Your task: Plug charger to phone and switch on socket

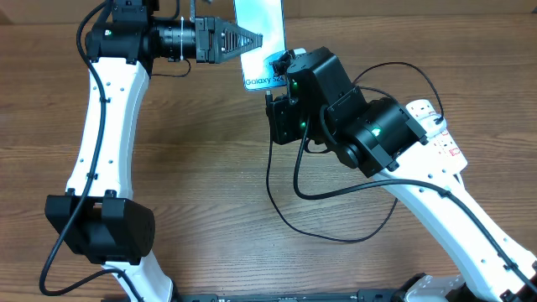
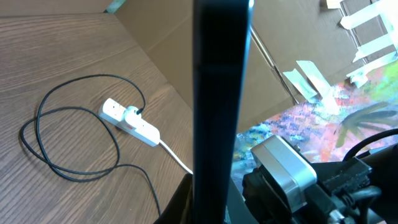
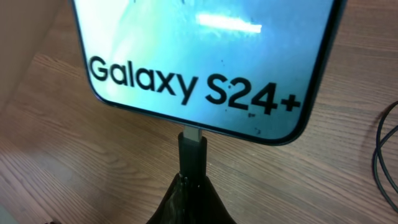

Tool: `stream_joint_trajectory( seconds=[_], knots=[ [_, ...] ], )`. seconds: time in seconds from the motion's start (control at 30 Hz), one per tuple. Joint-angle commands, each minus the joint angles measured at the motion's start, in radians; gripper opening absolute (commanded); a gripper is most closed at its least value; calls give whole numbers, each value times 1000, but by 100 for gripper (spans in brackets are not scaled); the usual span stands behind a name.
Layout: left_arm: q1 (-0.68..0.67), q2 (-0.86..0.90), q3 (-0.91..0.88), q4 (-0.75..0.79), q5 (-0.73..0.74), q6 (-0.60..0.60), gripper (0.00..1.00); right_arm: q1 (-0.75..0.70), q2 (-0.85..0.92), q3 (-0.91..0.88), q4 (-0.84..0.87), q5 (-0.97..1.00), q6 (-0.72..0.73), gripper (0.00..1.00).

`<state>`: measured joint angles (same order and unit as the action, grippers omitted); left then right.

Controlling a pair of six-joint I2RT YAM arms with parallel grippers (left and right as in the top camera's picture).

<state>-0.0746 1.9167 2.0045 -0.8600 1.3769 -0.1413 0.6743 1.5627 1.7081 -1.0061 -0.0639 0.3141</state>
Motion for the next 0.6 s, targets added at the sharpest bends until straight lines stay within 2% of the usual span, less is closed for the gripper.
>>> stream_joint_trajectory(
  seconds=[0.0, 0.57],
  knots=[
    [2, -8, 14, 5, 50, 34, 4, -2, -5, 55, 9, -4, 3, 4],
    [2, -8, 14, 8, 91, 34, 4, -1, -5, 61, 2, -5, 3, 4]
  ],
)
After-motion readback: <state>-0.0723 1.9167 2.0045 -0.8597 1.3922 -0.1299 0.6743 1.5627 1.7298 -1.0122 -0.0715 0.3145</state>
